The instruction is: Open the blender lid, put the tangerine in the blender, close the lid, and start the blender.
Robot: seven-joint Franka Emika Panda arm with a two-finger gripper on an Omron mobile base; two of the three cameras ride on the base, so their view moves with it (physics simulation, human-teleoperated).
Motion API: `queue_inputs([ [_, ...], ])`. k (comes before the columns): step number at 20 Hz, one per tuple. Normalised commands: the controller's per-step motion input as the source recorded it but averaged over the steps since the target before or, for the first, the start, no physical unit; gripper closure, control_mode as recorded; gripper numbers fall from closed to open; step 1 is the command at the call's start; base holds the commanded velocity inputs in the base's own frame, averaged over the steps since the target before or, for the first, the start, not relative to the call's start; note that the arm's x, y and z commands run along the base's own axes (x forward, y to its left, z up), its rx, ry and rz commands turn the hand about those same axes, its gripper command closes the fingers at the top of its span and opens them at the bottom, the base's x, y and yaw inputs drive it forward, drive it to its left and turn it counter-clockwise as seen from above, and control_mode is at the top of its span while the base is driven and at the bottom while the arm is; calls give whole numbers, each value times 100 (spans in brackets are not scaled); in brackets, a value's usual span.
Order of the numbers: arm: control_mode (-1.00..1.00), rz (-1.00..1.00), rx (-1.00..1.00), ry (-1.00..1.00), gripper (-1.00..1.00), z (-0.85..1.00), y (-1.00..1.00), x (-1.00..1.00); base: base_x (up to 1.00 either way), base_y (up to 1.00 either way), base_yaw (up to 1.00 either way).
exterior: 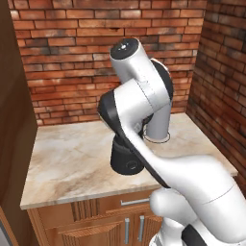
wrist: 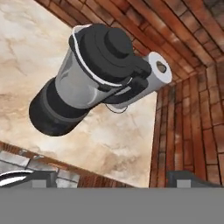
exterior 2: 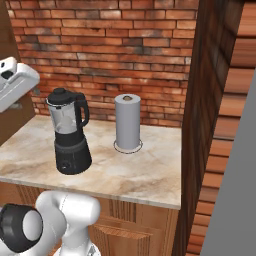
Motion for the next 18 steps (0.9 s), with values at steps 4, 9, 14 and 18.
queue_inputs([
  [4,-100,-39,0,-4,-100,-64,0,-16,0,0,0],
  [9,-100,-41,0,-1,-100,-53,0,-1,0,0,0],
  [14,-100,-42,0,0,-100,-31,0,0,0,0,0],
  [18,-100,-38,0,-11,-100,-44,0,-2,0,0,0],
])
